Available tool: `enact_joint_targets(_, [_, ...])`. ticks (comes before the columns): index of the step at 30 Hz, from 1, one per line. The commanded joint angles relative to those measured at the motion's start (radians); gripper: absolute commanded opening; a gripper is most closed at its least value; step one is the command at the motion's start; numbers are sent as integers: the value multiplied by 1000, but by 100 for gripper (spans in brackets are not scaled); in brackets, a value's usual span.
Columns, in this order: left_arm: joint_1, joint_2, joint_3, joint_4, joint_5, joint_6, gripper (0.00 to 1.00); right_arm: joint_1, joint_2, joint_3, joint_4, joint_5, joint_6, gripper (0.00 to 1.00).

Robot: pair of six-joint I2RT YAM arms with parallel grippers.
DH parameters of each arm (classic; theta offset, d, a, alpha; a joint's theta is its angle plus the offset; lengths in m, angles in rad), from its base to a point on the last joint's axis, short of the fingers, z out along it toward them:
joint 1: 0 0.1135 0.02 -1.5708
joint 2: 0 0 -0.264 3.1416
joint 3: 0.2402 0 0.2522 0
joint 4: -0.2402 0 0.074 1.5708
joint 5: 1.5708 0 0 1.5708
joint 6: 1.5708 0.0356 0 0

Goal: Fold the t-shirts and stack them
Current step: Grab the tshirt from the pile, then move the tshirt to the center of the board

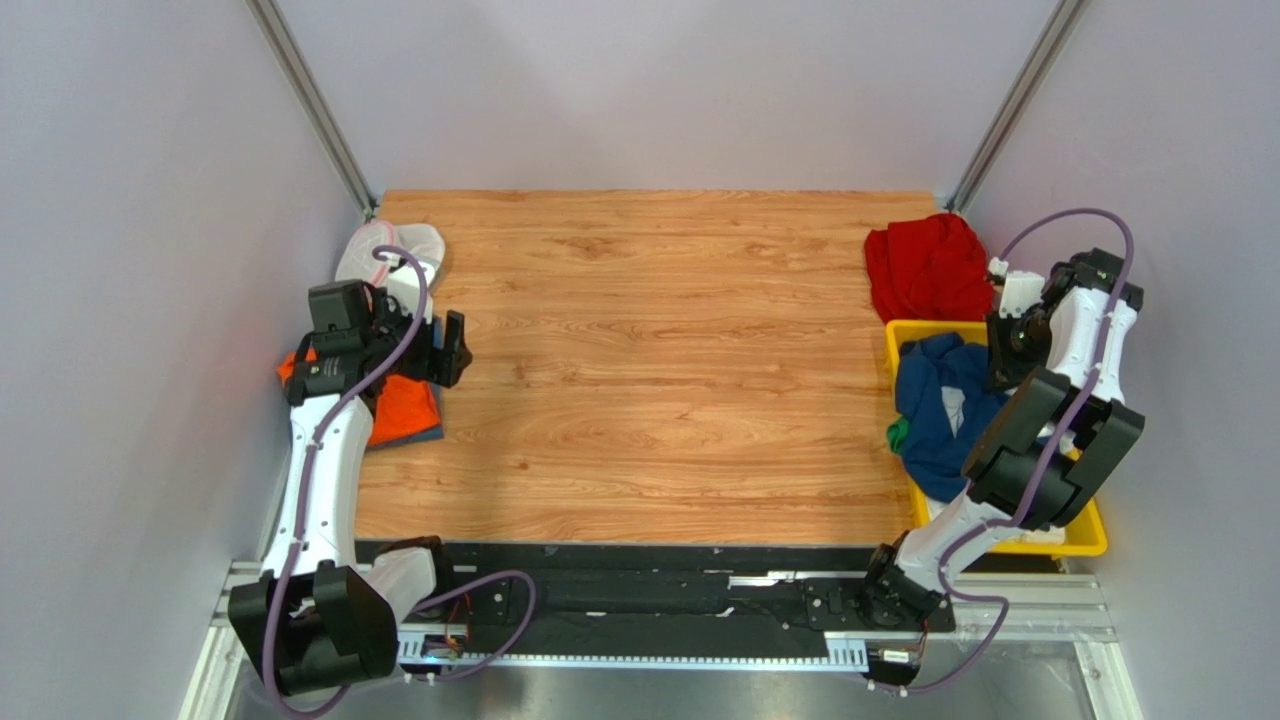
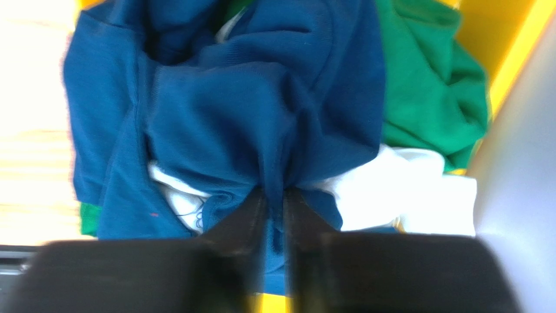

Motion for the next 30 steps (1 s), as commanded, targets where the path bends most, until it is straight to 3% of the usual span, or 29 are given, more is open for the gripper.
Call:
enact_joint_targets(1, [-1,-11,5,25,-1,28,87,1,-27,81,-48,-102,1,0])
enact_joint_targets(9, [-2,0,24,30,19,11,86,133,-168,348,-183,-173,104,0])
enact_joint_targets(14, [-1,18,25,47,21,3,86,347,-154,610,-218,-121,233,0])
enact_joint_targets(19, [-2,26,28,62,15,0,85,598,-33,914,-265,-29,331,0])
enact_joint_targets(22, [-2,26,28,62,2,8,85,778,-41,849,-196,90,278,0])
enact_joint_targets(25, [-2,21,25,62,-10,20,85,876,-12,827,-192,89,270,0])
enact_joint_targets(30, [-2,27,24,65,-13,17,85,906,27,801,-165,25,306,0])
